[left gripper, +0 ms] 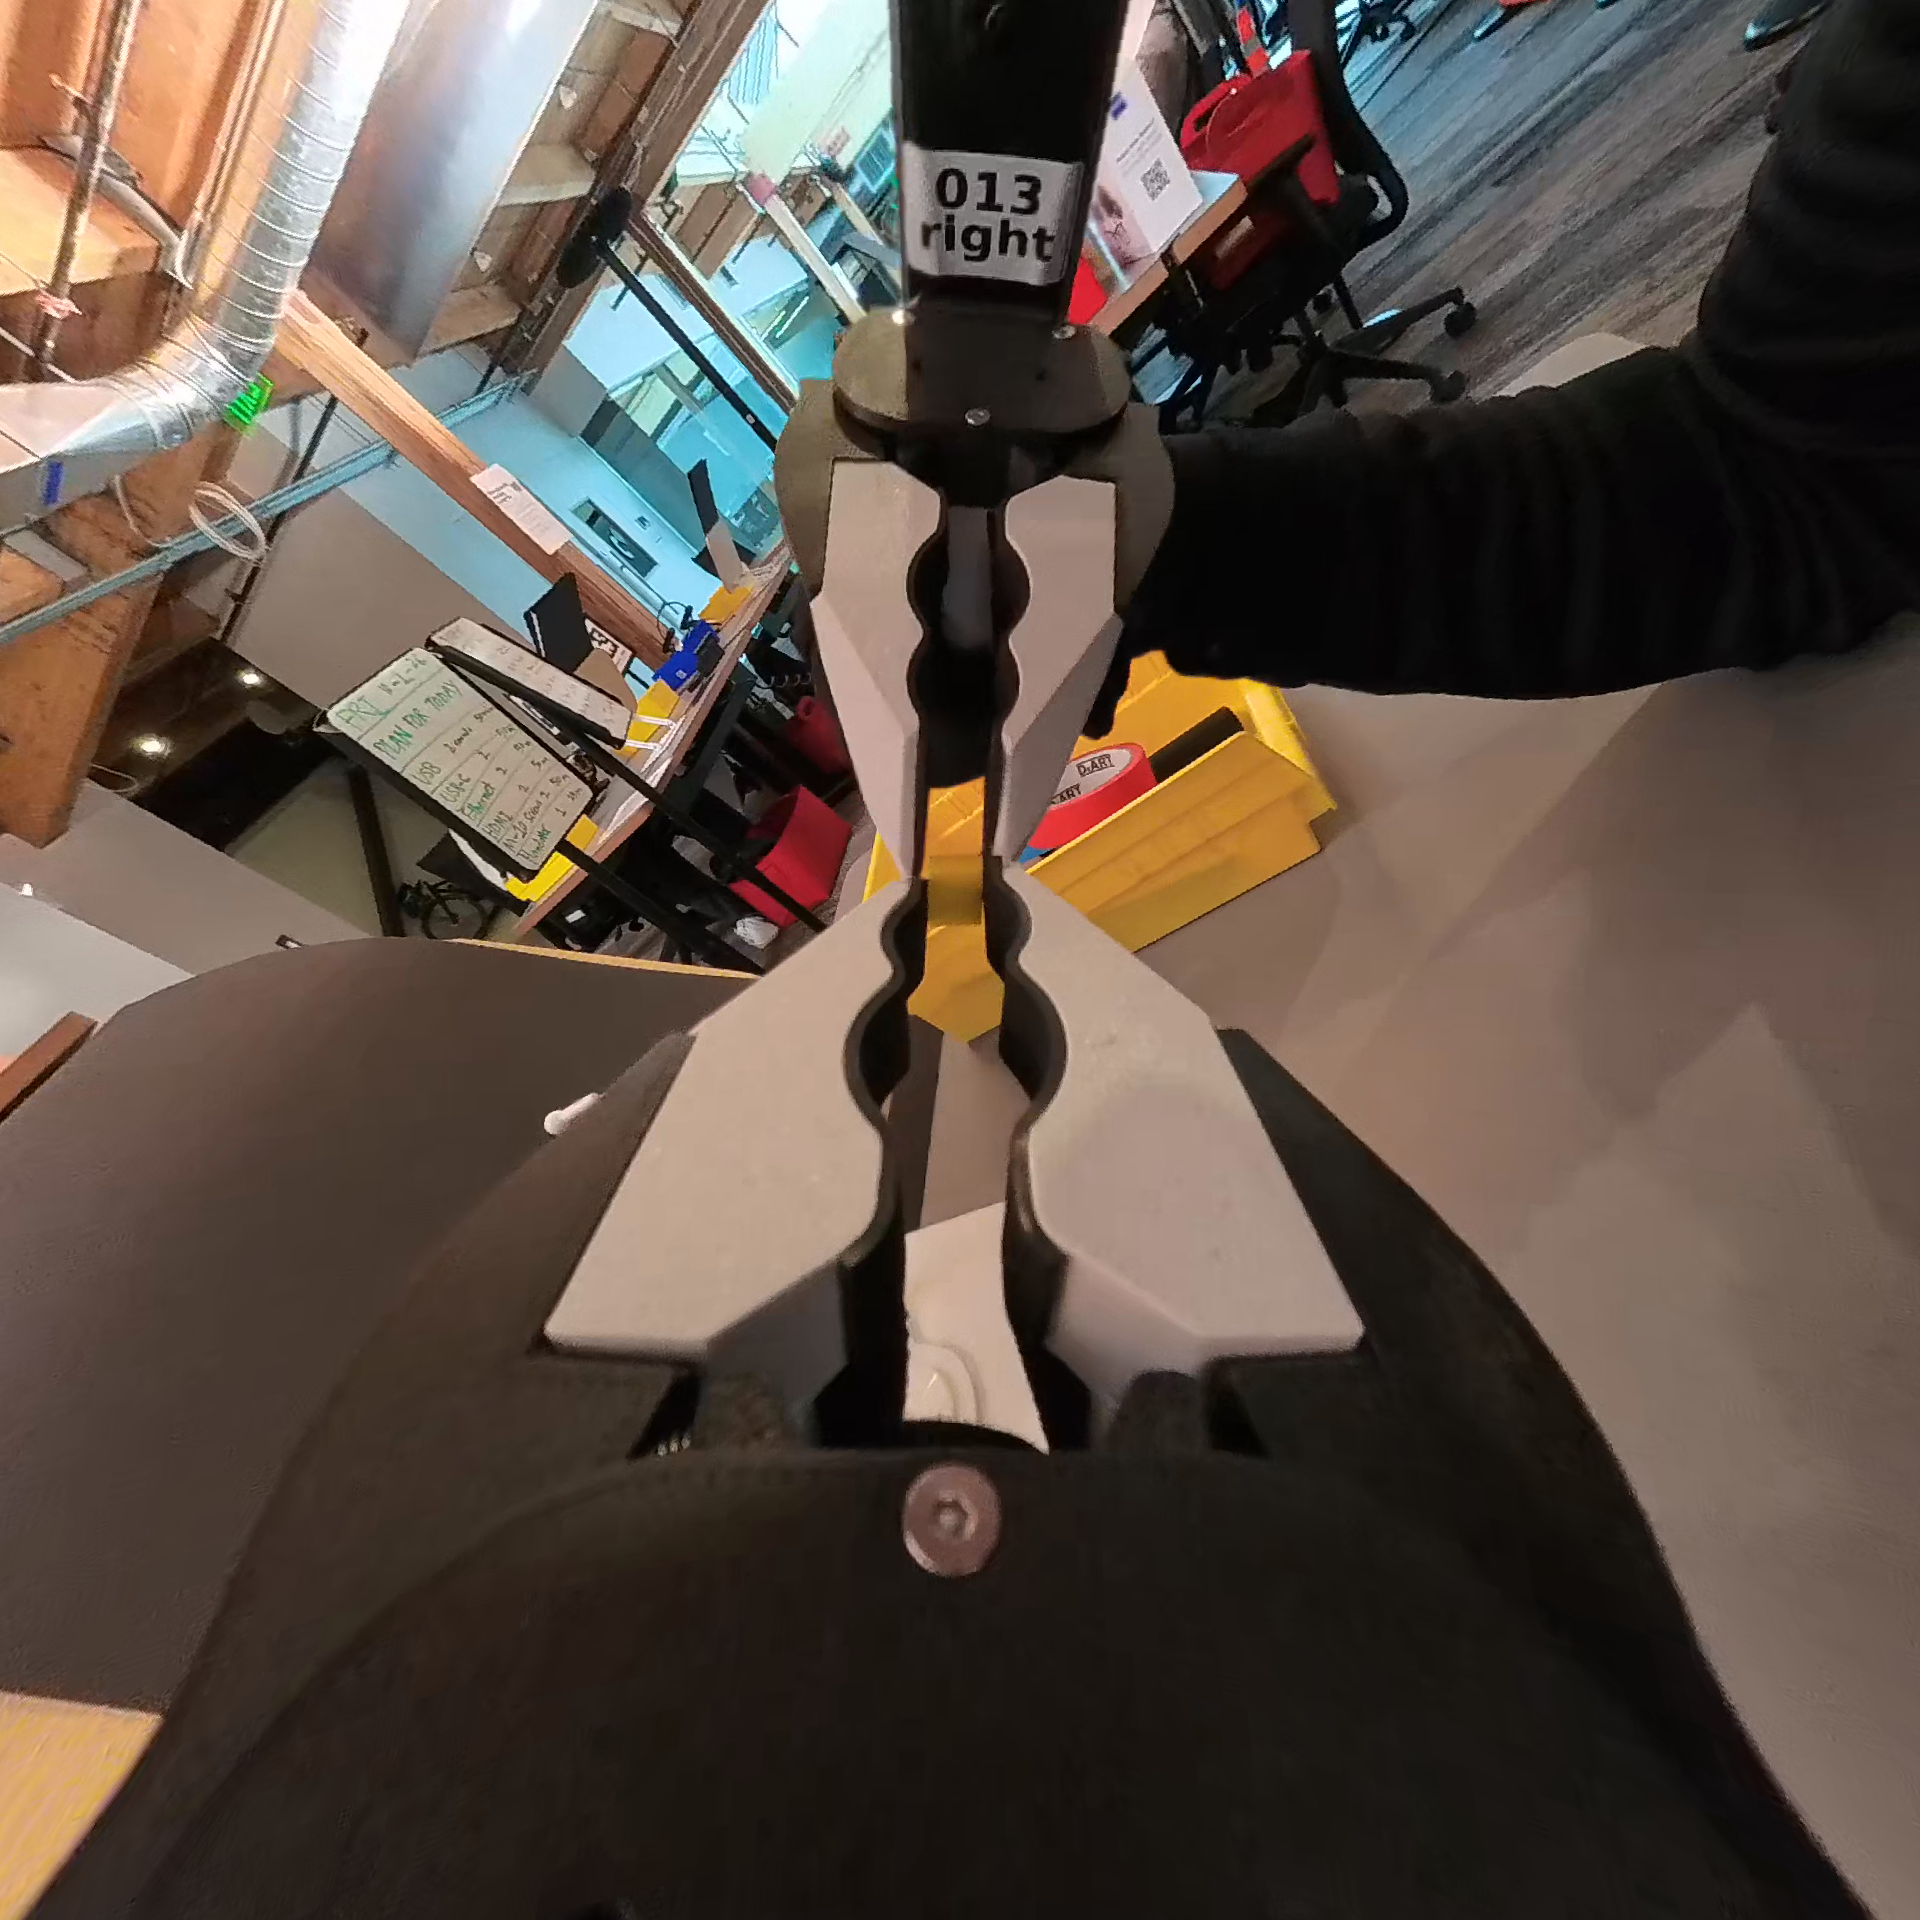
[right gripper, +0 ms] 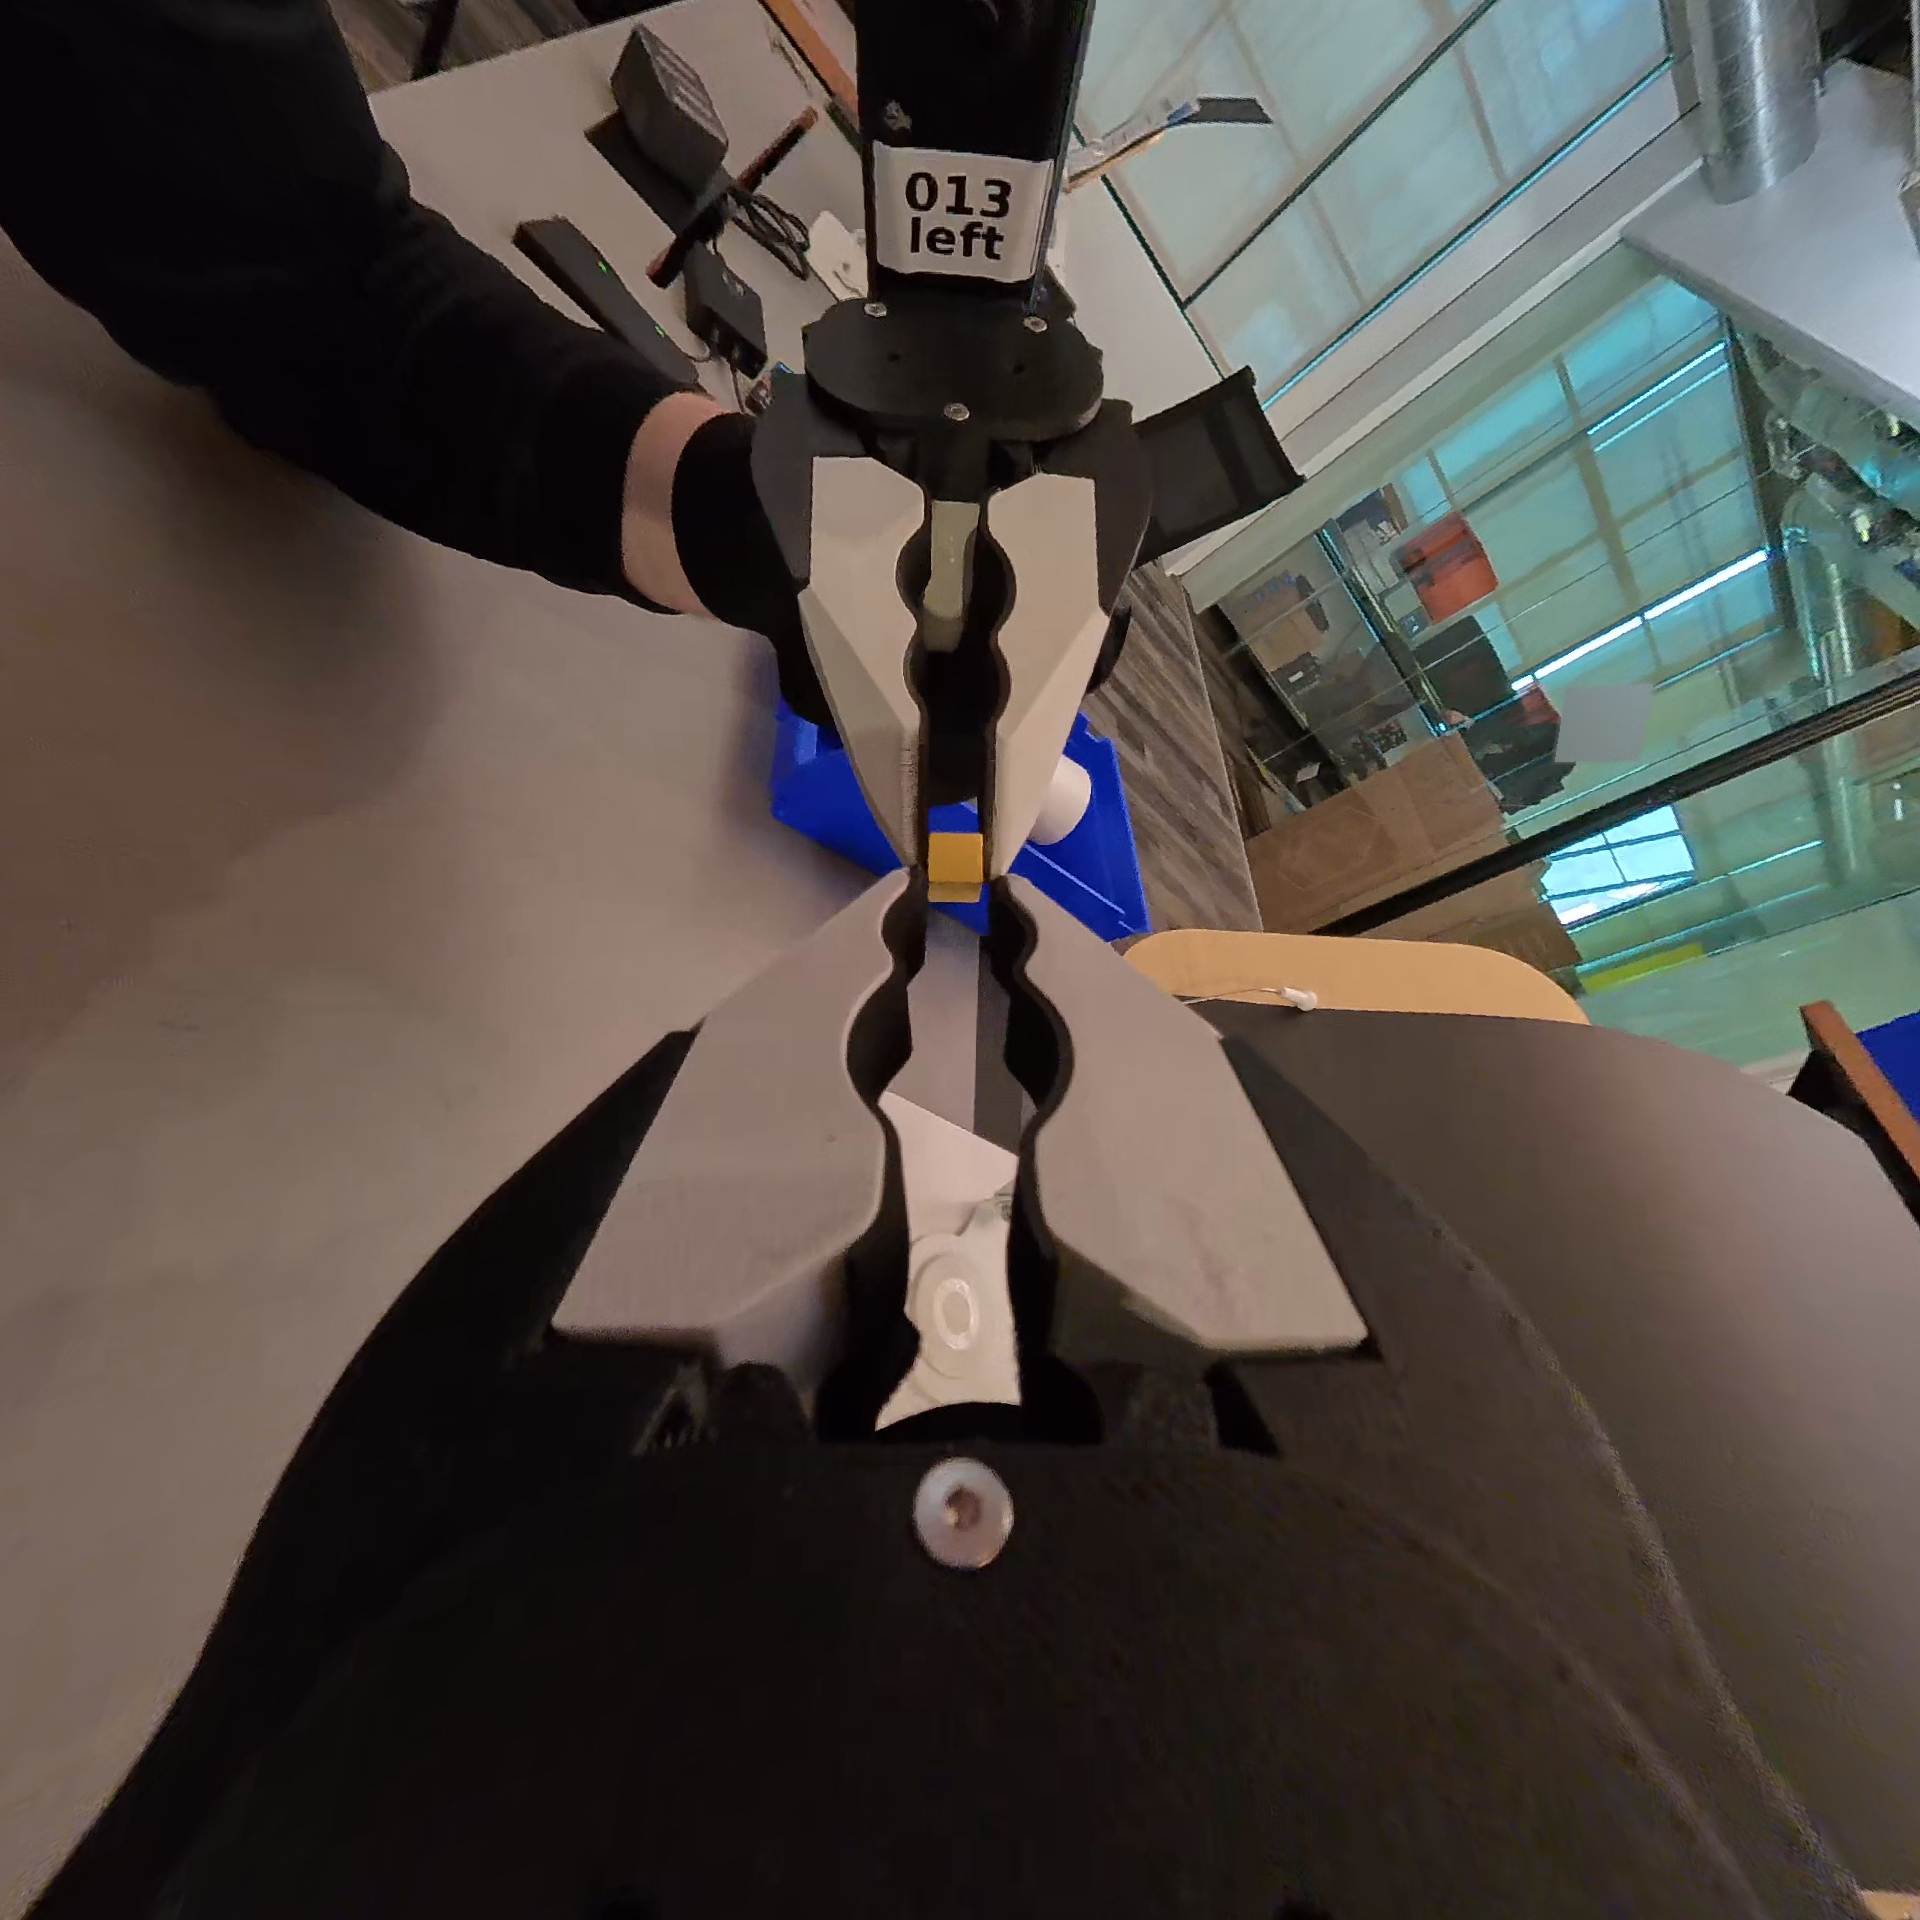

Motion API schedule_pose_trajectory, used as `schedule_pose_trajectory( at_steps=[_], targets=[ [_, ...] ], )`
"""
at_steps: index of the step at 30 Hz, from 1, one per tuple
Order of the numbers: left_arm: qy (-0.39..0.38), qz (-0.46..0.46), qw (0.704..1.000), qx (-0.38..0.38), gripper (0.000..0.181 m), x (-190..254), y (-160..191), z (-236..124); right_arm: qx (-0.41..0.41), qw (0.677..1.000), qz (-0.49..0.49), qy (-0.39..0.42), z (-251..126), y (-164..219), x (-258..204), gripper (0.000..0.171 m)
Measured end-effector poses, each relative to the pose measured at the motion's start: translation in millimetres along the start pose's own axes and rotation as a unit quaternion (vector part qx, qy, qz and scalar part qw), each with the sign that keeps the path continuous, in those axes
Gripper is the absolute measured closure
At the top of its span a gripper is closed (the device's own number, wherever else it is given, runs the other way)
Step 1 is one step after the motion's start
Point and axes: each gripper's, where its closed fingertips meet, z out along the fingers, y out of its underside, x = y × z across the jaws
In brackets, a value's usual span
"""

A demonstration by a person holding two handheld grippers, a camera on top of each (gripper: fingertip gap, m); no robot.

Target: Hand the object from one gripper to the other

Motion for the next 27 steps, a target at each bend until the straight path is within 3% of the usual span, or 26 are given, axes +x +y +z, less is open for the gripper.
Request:
schedule_pose_trajectory(
  at_steps=[9,27],
  targets=[
    [0.033,-0.031,0.999,0.009,0.172,4.9,-0.4,-2.5,-0.008,0.999,-0.037,0.0,1.9,-2.9,-5.4,0.163],
    [0.025,-0.033,0.999,0.007,0.172,2.8,2.1,-2.1,-0.004,1.0,-0.007,-0.008,2.5,1.5,-3.7,0.164]
  ],
)
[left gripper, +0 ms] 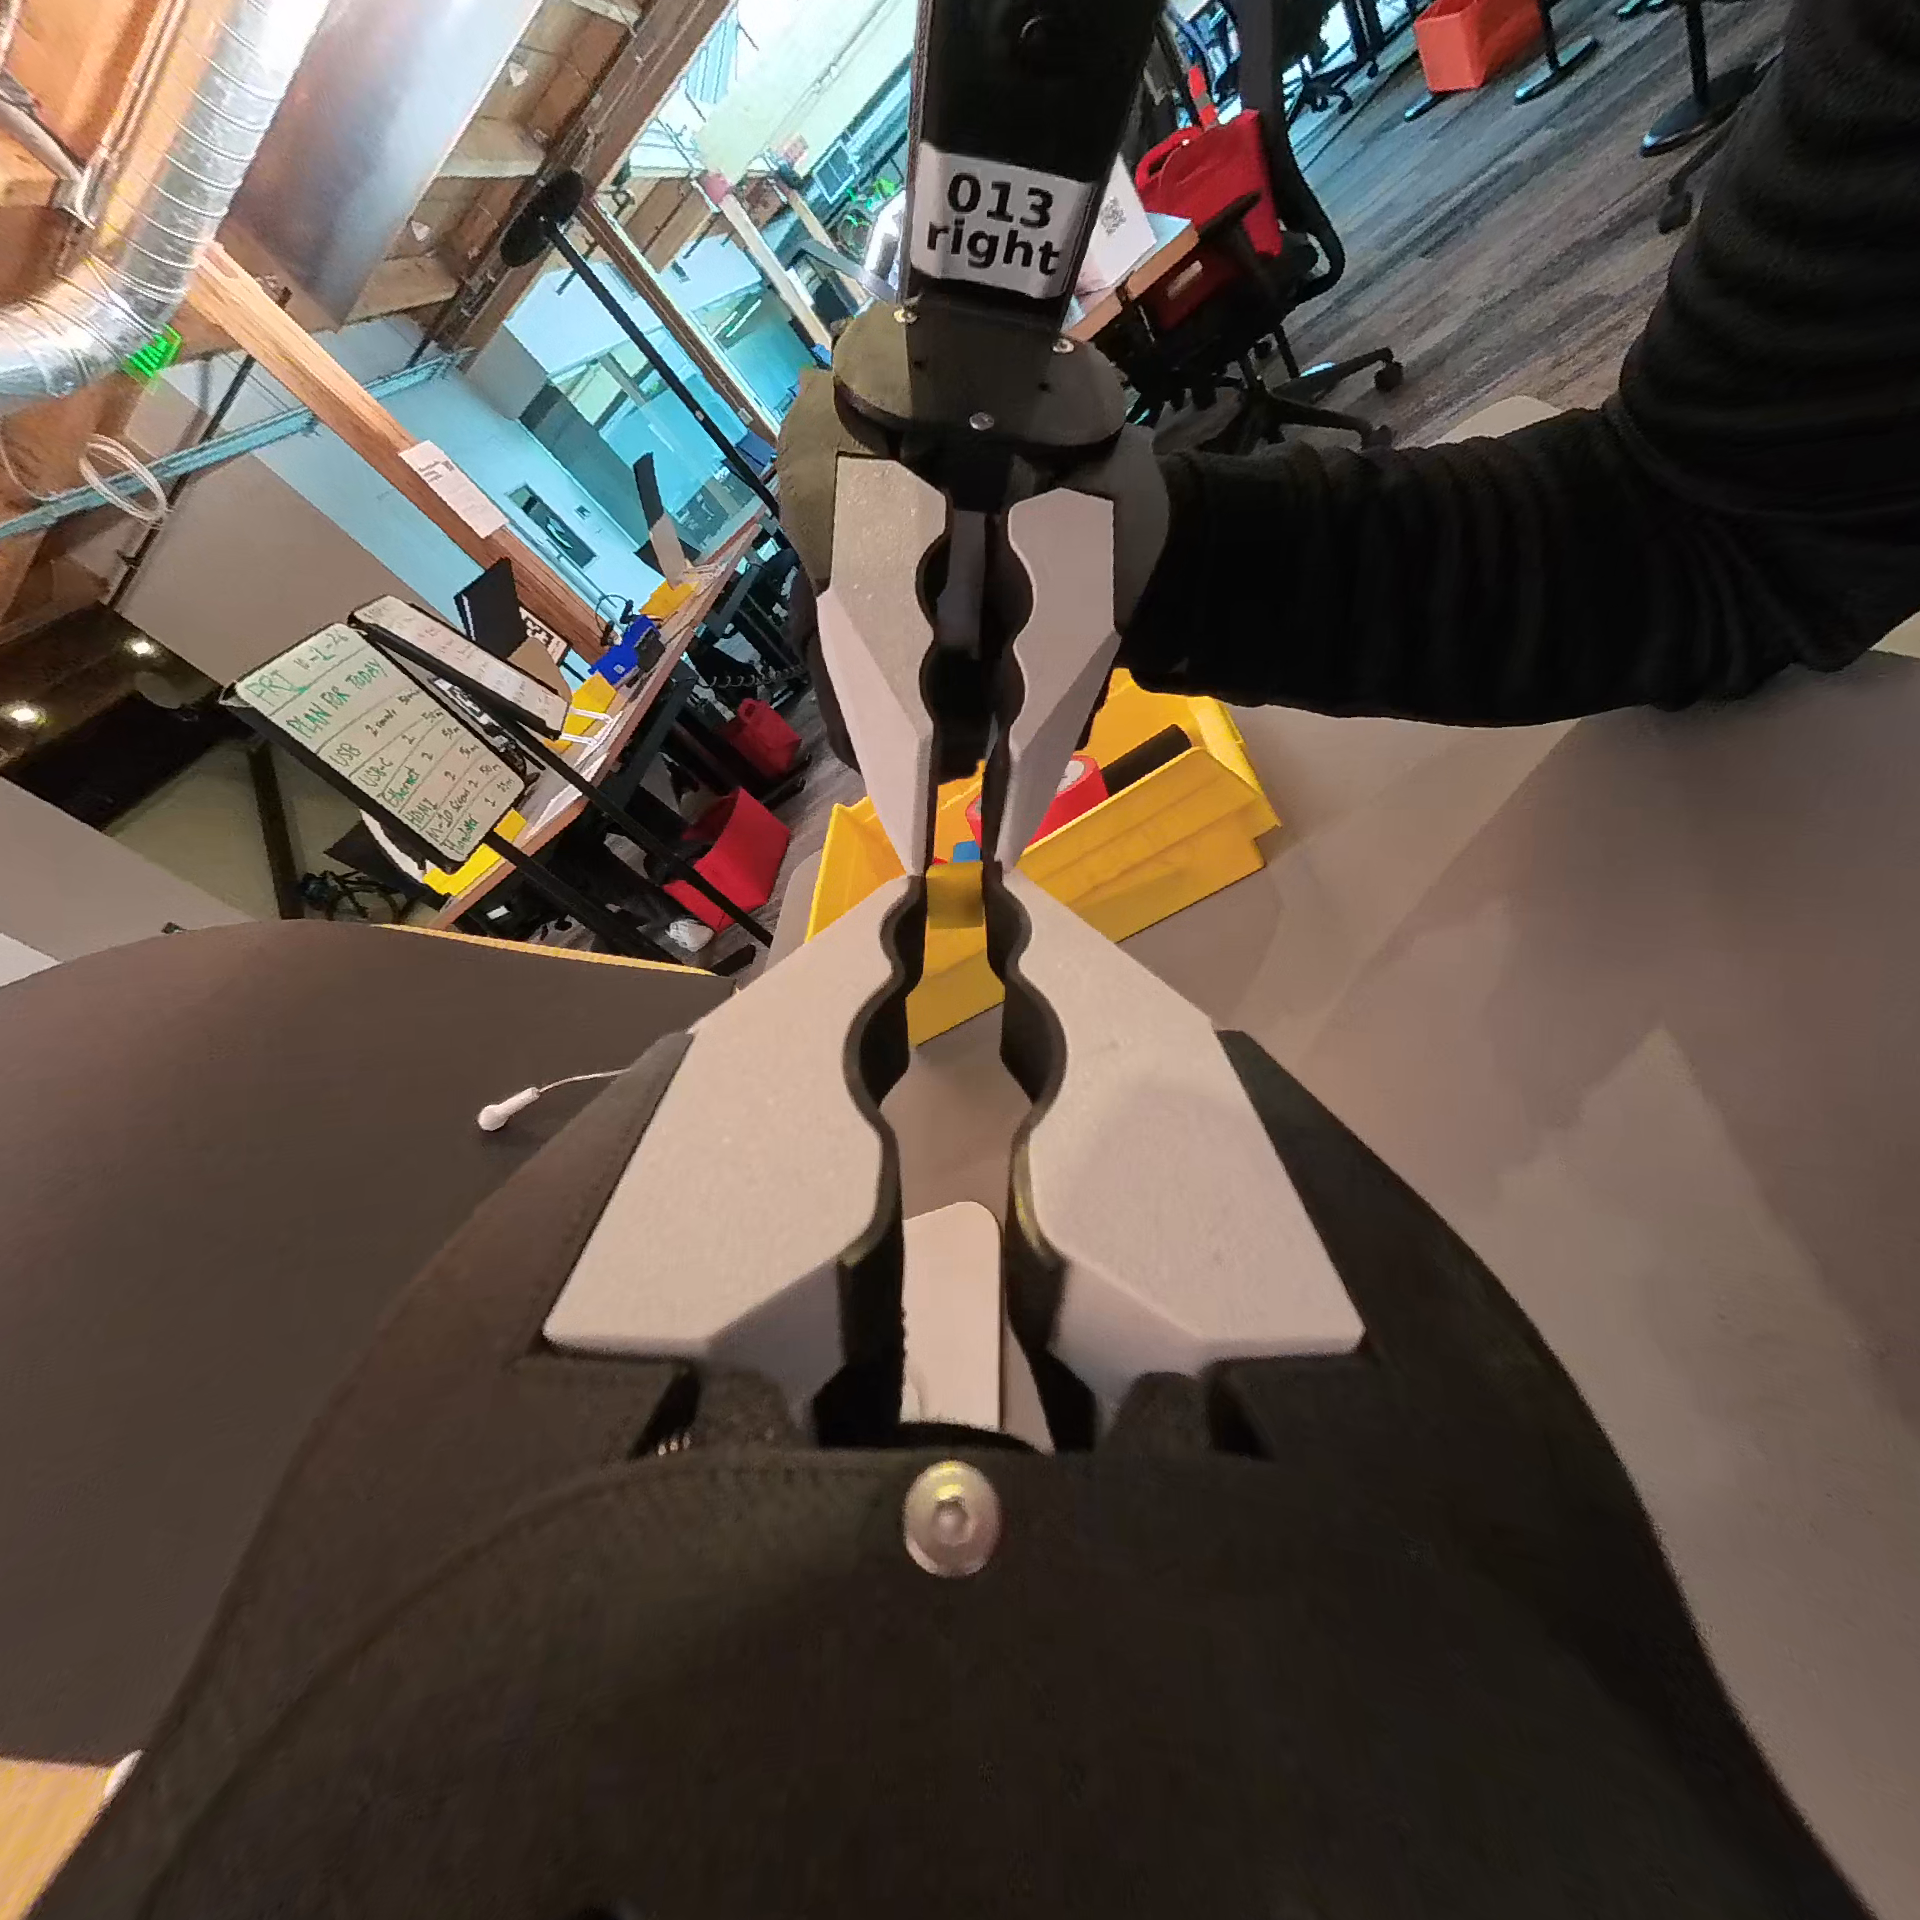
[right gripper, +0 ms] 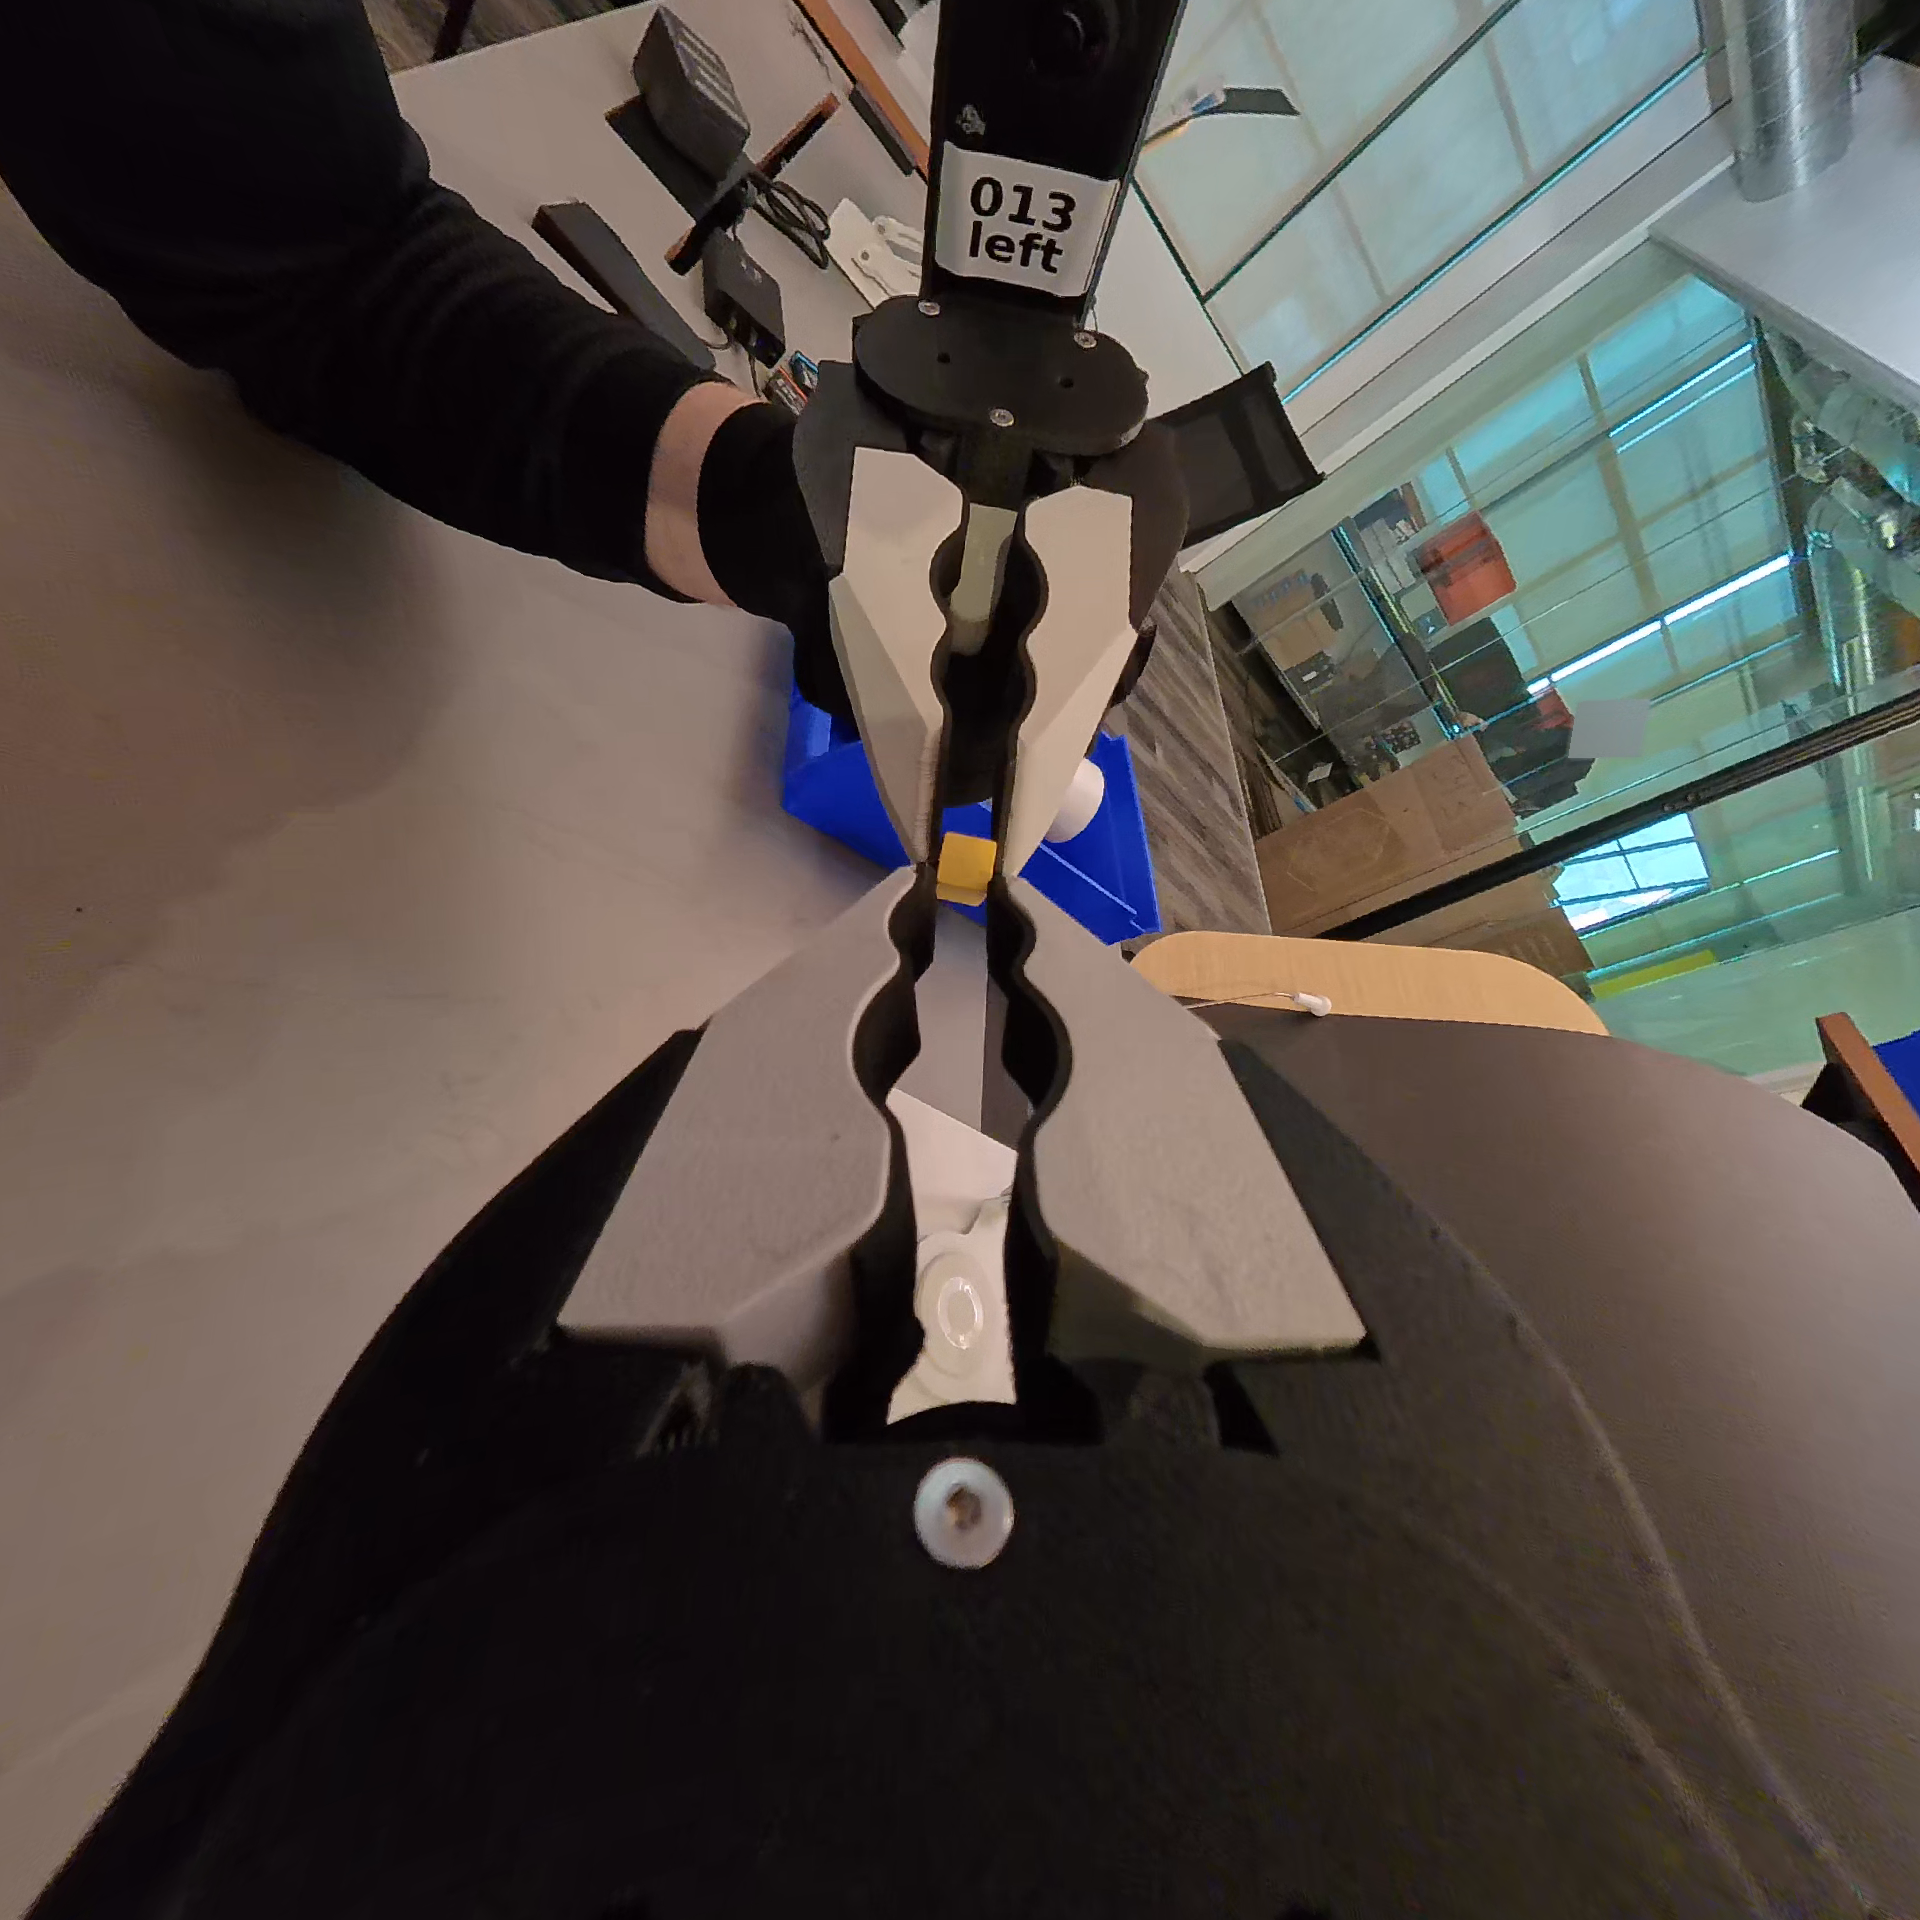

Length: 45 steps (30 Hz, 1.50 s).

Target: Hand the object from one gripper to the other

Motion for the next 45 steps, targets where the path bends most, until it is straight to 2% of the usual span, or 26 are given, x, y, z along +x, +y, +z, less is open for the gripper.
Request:
schedule_pose_trajectory(
  at_steps=[21,27,32,38,45],
  targets=[
    [0.031,-0.005,1.0,0.002,0.171,8.3,0.8,-1.7,0.01,1.0,0.011,-0.024,1.4,-0.6,-5.2,0.164],
    [0.012,-0.007,1.0,0.011,0.162,0.6,-2.3,-4.2,0.009,1.0,0.024,-0.006,-1.2,4.0,4.0,0.164],
    [-0.047,0.019,0.999,0.007,0.155,-17.0,-5.2,-9.8,0.066,0.992,0.107,0.029,-12.3,2.1,29.1,0.164],
    [-0.128,0.095,0.987,-0.026,0.151,-29.4,-15.1,-17.0,0.174,0.945,0.27,0.062,-21.0,0.5,45.6,0.164],
    [-0.178,0.179,0.964,-0.082,0.151,-20.6,-14.6,-2.9,0.323,0.841,0.429,0.068,-39.5,-11.2,35.1,0.165]
  ],
)
